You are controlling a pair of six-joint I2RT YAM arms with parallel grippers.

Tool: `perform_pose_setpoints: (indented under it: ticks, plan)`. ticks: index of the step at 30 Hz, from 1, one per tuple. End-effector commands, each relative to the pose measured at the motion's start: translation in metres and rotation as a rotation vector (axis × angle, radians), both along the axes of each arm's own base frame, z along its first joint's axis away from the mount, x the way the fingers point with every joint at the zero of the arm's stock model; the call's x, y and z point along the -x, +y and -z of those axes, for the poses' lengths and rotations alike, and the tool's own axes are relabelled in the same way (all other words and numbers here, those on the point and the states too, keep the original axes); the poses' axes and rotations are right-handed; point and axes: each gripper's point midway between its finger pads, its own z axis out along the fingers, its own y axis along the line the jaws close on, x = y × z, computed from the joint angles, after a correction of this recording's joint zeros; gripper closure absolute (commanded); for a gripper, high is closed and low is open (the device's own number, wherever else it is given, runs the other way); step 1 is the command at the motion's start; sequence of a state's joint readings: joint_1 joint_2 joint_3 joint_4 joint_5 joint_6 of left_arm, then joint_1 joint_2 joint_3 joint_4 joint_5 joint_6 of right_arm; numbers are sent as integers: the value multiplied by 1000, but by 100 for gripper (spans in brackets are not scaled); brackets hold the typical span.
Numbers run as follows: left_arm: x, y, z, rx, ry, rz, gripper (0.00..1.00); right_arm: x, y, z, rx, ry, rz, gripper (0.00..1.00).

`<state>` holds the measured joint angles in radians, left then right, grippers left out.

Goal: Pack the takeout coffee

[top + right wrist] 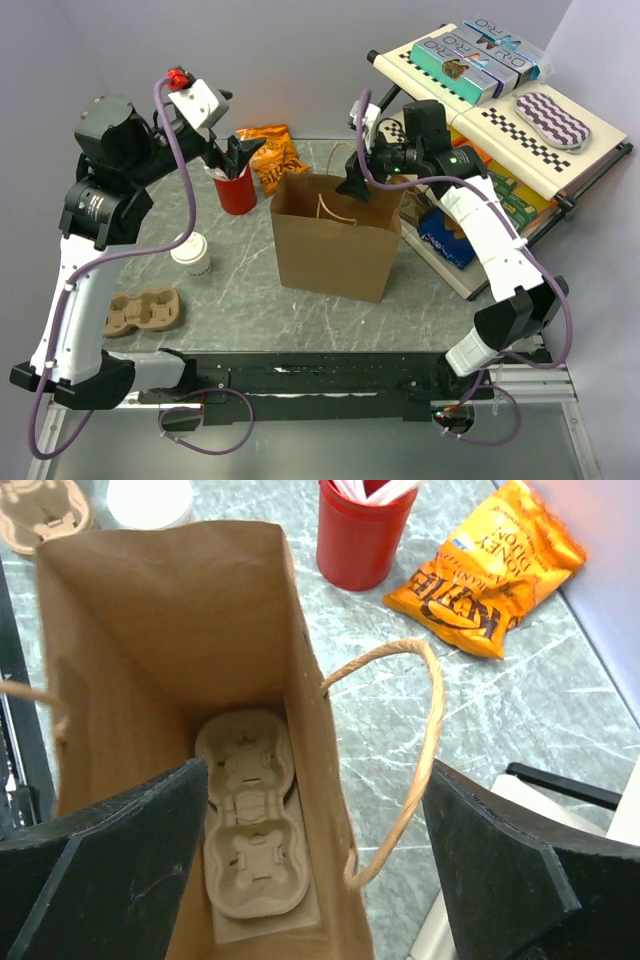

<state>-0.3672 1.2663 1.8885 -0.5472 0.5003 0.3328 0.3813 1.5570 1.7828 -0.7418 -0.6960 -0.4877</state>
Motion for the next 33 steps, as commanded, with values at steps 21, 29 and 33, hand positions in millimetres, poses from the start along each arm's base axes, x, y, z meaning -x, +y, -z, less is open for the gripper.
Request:
perform_pose_setpoints:
  ticks: [21,29,33]
  plan:
    - [1,28,15,28,35,-56,1,4,3,26,64,86,-92,72]
    - [-19,41,37,31,81,-160,1,4,5,-3,44,10,-106,100]
    - [-37,59,46,49,90,-291,0,20,12,-24,52,-118,-141,100]
